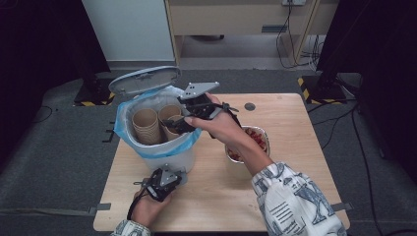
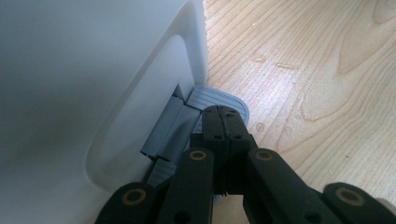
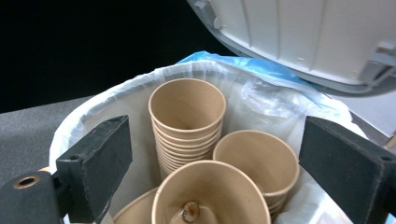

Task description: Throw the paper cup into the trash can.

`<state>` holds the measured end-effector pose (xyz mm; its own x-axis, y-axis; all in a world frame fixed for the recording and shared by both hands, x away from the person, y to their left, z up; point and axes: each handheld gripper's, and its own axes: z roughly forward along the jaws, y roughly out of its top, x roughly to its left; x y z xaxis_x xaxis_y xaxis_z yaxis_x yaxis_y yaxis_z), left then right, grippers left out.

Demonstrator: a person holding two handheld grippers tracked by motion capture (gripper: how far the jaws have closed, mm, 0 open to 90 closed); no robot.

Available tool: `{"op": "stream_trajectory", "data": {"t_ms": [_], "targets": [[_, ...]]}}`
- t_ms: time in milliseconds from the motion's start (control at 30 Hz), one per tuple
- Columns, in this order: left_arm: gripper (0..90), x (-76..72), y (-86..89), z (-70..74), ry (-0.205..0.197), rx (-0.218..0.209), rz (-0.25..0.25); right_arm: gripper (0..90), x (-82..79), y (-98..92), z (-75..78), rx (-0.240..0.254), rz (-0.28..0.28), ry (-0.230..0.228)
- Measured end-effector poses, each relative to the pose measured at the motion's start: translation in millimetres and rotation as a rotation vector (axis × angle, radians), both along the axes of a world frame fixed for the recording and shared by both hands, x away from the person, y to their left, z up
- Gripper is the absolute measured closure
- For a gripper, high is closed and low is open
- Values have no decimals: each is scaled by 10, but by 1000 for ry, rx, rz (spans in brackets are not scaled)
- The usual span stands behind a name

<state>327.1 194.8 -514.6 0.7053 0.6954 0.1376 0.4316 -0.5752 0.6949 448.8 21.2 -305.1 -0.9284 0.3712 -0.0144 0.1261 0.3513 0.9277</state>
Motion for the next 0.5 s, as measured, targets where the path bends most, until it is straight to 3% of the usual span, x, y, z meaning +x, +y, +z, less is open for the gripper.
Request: {"op": "stream_trajectory", "data": {"t_ms": [500], "targets": [[898,1,1,-1,0,-3,0,68,78,-194,34,23,-120,40]]}}
